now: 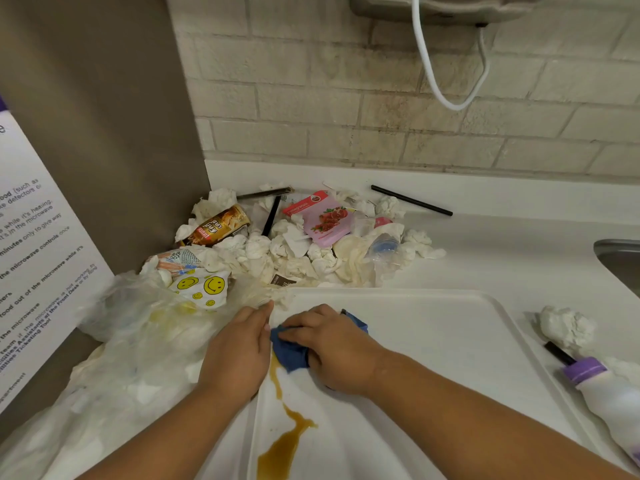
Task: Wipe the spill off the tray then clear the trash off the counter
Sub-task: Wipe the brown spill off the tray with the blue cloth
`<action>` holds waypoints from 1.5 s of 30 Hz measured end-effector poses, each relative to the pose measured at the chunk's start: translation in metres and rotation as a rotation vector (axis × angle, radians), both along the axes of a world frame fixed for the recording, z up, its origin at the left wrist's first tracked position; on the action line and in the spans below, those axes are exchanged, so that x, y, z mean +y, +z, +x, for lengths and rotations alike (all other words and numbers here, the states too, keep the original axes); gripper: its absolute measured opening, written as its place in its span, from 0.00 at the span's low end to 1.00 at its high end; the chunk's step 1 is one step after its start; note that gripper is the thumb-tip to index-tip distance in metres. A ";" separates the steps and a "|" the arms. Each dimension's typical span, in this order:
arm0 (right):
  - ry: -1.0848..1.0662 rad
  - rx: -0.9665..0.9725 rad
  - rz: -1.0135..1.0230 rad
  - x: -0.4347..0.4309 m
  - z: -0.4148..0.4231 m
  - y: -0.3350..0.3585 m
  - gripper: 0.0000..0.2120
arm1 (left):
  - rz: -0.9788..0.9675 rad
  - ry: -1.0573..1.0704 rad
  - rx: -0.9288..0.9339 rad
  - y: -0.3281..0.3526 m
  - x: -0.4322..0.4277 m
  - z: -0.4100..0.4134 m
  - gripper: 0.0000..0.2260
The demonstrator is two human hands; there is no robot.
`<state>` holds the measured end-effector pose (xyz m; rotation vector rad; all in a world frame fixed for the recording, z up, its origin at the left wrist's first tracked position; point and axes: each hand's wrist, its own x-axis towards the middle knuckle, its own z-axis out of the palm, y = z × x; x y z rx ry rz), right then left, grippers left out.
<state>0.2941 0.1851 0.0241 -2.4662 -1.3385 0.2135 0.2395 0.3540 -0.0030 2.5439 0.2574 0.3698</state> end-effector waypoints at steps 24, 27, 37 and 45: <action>0.051 0.285 0.018 0.000 0.008 0.031 0.22 | 0.016 -0.004 -0.014 0.000 -0.001 0.000 0.18; 0.099 0.211 0.007 0.002 -0.005 0.024 0.22 | 0.016 -0.005 -0.011 0.000 0.000 -0.001 0.18; 0.140 0.209 0.083 -0.009 -0.014 0.017 0.21 | 0.030 -0.003 -0.017 0.002 -0.002 -0.001 0.18; 0.117 0.314 0.091 -0.017 -0.016 0.021 0.20 | 0.047 0.004 -0.017 0.003 -0.003 -0.002 0.18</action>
